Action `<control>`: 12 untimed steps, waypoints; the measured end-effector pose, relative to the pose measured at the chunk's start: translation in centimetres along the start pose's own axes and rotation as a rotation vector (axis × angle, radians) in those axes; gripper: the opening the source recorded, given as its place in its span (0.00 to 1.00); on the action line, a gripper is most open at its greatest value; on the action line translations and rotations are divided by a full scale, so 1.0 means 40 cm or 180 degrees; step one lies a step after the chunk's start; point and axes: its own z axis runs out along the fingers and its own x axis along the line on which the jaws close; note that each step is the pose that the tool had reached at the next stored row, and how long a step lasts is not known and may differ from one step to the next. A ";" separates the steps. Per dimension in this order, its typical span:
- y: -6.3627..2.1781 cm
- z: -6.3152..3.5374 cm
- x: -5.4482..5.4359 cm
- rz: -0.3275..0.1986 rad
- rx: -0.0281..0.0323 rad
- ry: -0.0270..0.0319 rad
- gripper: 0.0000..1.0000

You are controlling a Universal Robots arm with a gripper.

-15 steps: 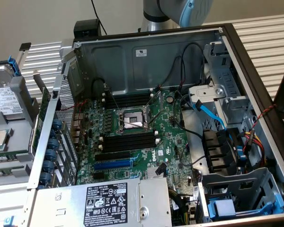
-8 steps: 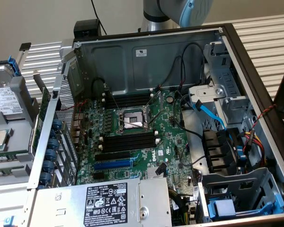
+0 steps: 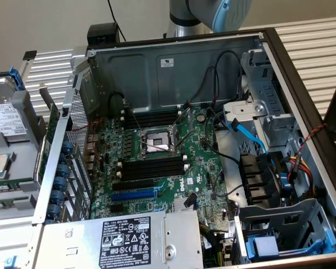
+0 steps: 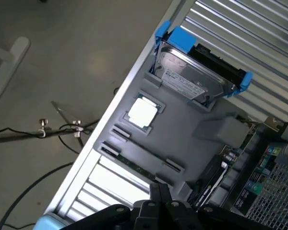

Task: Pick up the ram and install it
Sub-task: 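Reach for the ram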

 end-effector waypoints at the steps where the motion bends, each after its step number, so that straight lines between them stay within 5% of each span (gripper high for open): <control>1: 0.000 0.000 0.000 -0.0050 -0.0001 0.0002 0.11; 12: 0.000 0.001 0.000 -0.0628 -0.0008 0.0025 0.11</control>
